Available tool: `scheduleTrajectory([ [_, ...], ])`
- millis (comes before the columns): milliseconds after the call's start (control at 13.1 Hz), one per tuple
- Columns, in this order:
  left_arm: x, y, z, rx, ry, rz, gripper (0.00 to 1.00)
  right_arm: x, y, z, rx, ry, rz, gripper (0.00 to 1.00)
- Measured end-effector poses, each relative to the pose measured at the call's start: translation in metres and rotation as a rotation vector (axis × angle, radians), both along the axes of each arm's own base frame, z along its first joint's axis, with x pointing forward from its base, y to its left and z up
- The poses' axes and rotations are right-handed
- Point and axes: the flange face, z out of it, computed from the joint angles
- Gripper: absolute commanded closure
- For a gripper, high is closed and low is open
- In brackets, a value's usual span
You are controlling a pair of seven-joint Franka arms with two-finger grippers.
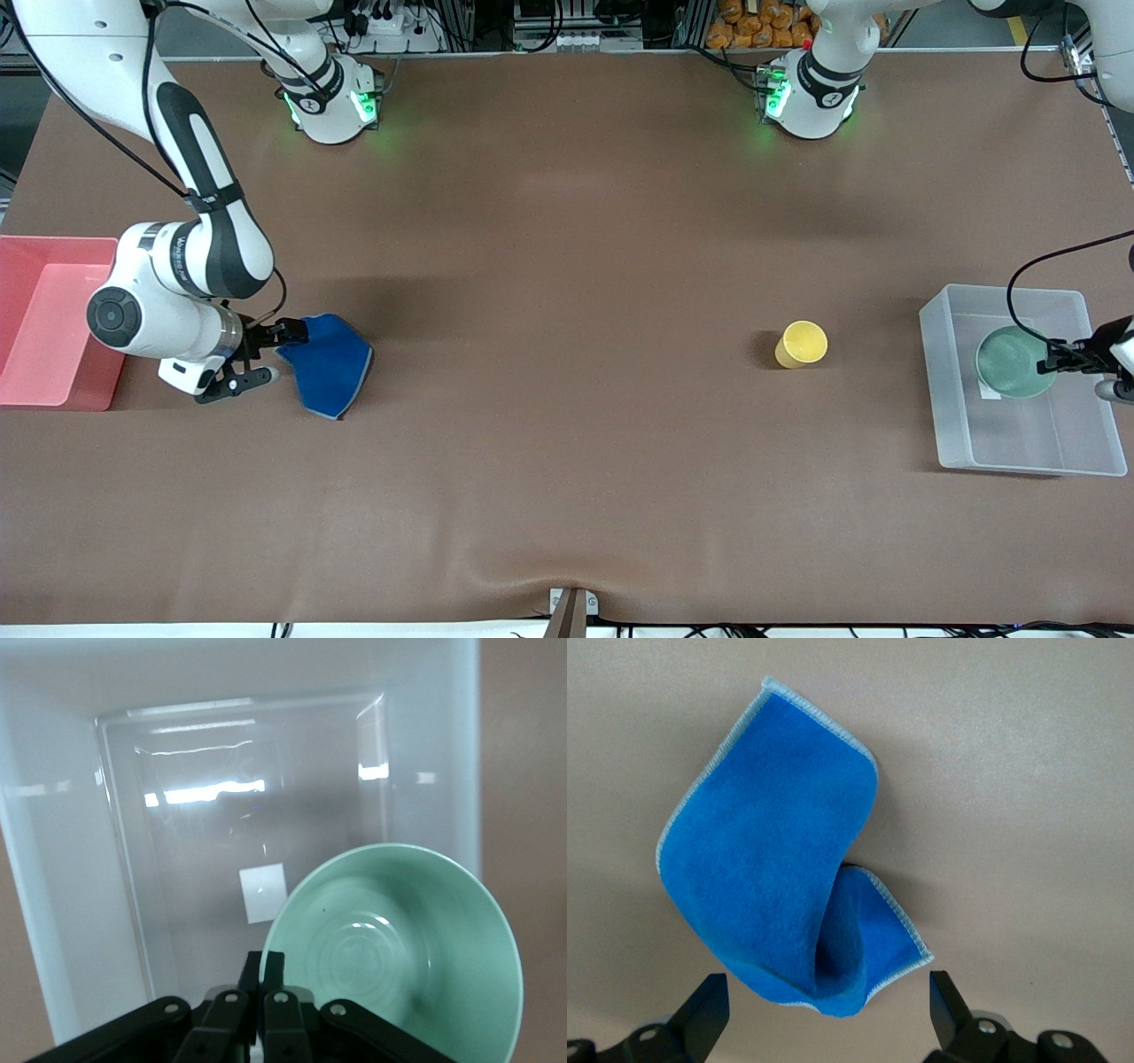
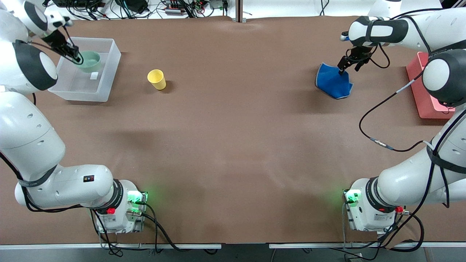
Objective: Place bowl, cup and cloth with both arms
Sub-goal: 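Lift the bowl into the clear bin while the right gripper grasps the cloth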
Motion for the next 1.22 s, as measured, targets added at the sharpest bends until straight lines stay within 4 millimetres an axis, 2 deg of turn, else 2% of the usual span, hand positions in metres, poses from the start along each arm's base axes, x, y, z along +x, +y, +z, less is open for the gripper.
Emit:
scheduleTrajectory([
  [152,-0.015,0.010,-0.015,-0.005,0.005,-0.002,1.00,-0.004,0.001,-0.008,-0.001,-0.022,0.005,0.00],
  [381,-0.029,0.012,-0.023,-0.005,0.002,-0.010,1.00,-0.008,0.007,-0.014,0.000,-0.022,0.015,0.45],
  [533,-0.039,0.015,-0.035,-0.003,-0.037,-0.008,1.00,-0.010,0.008,-0.017,0.000,-0.016,0.016,0.88],
  [610,-0.045,0.016,-0.044,-0.007,-0.057,-0.011,1.00,-0.010,0.008,-0.018,0.002,-0.014,0.015,1.00],
  [838,-0.062,0.015,-0.068,-0.025,-0.074,-0.018,1.00,-0.011,0.009,-0.019,0.038,-0.011,-0.029,1.00],
  [1143,-0.066,0.014,-0.078,-0.008,-0.078,-0.026,0.98,-0.010,0.009,-0.019,0.051,-0.013,-0.046,1.00],
  [1219,-0.065,0.013,-0.081,-0.005,-0.077,-0.030,0.79,-0.009,0.008,-0.016,0.051,-0.019,-0.048,1.00],
])
